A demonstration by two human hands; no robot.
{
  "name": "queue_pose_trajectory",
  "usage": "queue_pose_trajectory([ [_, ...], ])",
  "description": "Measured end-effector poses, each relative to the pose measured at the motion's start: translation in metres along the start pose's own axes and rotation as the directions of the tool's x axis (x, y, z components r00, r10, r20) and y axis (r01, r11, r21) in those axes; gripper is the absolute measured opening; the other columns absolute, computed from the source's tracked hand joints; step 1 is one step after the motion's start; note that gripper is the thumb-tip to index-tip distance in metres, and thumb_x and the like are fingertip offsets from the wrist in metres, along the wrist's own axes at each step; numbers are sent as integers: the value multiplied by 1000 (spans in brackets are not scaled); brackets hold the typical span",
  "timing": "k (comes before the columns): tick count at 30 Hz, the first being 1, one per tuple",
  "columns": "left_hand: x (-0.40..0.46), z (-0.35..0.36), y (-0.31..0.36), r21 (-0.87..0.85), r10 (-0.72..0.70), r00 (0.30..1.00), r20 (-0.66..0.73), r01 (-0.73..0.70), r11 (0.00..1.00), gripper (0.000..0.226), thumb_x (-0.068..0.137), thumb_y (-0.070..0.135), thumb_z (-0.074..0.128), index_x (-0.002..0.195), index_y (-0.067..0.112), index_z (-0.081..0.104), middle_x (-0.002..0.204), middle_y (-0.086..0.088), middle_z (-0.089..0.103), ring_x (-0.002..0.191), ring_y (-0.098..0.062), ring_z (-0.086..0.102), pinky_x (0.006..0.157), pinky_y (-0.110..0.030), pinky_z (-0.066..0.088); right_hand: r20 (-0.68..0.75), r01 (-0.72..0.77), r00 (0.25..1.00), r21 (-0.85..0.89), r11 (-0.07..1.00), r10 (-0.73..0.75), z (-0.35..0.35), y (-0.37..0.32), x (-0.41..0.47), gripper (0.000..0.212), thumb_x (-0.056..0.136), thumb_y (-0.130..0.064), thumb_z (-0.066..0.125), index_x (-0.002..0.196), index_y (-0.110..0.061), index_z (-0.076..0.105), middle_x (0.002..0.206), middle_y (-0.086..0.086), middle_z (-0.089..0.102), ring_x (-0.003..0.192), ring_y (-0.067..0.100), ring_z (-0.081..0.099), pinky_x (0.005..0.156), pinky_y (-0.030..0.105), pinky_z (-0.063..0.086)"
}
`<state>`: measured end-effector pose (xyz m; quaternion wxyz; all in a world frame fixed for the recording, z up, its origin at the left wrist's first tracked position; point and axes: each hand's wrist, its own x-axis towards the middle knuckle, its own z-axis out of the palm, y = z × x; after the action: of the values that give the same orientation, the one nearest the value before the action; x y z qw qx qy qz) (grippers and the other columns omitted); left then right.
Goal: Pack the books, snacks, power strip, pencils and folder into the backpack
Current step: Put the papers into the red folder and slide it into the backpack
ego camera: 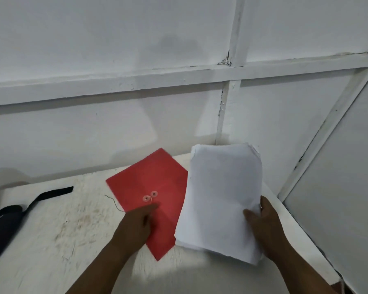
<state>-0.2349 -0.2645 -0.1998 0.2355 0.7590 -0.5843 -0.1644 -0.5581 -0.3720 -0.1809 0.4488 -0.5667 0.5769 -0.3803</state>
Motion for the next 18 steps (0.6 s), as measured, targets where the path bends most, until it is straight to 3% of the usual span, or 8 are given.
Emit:
queue_pose_trajectory([
  [3,5,1,-17,107,63,992,-106,-52,993,58,78,0,59,131,23,65,130,-5,64,118,-30,59,94,-47,54,29,3,1000,-10,1000,-3,0,3,5,34,90,-5,63,117,-24,57,109,-7,65,97,11,61,79,32,45],
  [6,4,-2,-27,277,78,996,-48,-62,959,56,76,21,61,133,20,63,128,-8,66,109,-34,66,78,-46,60,63,9,998,-7,1000,-8,0,2,10,36,92,-5,62,113,-33,53,106,-17,62,98,6,58,82,32,43],
  [10,3,-8,-12,411,-86,996,29,67,909,52,84,56,63,132,36,58,115,4,62,97,-18,63,82,-33,53,82,24,996,-5,1000,-24,0,1,18,38,92,-5,63,115,-32,50,104,-21,57,95,-4,53,87,30,40],
  [12,3,-14,1,320,-145,989,28,128,939,33,81,63,66,102,41,56,94,13,59,84,-7,58,76,-28,51,97,26,995,-1,1000,-26,0,0,22,38,92,-3,63,116,-31,52,106,-18,60,96,1,57,87,31,42],
  [13,2,-16,3,263,-159,987,13,150,953,30,81,63,66,88,35,57,83,15,60,75,-3,57,71,-27,52,101,33,994,6,999,-33,0,-1,24,38,92,-2,63,116,-29,53,107,-16,62,98,5,60,87,31,44],
  [15,-2,-17,-5,187,-169,981,-98,185,965,29,87,57,63,78,30,62,71,13,63,67,-2,59,66,-28,53,108,40,993,9,999,-40,2,-2,27,37,92,-1,62,115,-28,54,106,-16,63,100,8,61,85,28,46],
  [16,-4,-18,-13,186,-160,973,-168,191,964,24,90,53,61,83,31,67,75,14,65,71,-4,61,68,-28,53,118,39,992,6,999,-40,4,-2,27,36,92,0,62,112,-29,52,104,-20,60,98,6,60,84,26,44],
  [18,-11,-20,-27,251,-138,972,-191,185,950,28,91,56,57,106,36,71,105,9,67,99,-15,63,82,-33,53,132,29,991,-5,1000,-28,7,0,29,38,92,0,62,112,-30,50,102,-23,56,96,8,59,86,27,41],
])
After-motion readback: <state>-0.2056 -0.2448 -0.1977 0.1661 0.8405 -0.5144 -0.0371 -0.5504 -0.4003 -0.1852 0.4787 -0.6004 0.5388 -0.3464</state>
